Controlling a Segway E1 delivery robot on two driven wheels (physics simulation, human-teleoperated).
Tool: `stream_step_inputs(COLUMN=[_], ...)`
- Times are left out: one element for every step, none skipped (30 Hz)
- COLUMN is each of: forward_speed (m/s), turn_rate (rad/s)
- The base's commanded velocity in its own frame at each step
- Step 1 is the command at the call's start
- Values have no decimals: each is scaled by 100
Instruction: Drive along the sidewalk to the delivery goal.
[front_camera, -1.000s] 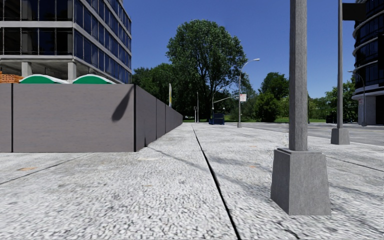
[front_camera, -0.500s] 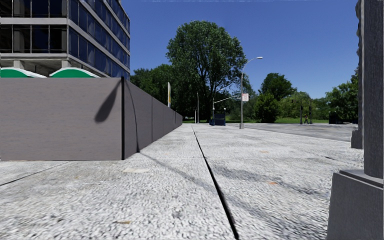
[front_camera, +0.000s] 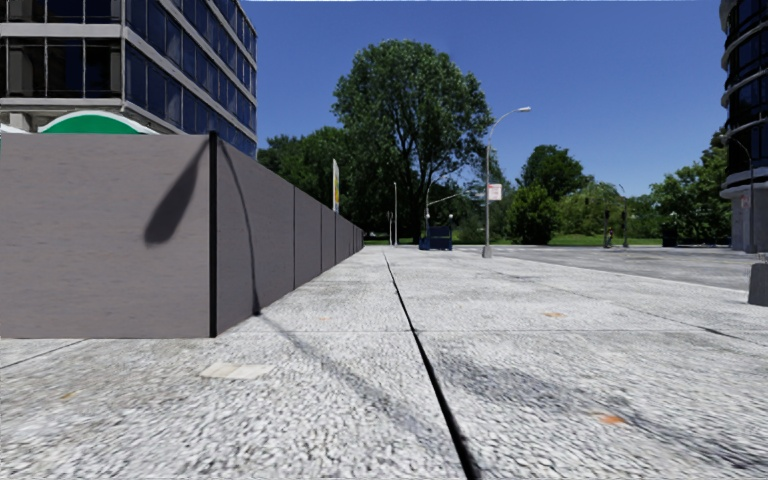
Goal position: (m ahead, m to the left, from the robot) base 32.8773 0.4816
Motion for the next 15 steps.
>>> stream_step_inputs(forward_speed=[148,148,148,148,148,149,149,149,149,155,200,200,200,200,200], turn_rate=[0,0,0,0,0,0,0,0,0,0,0,0,0,0,0])
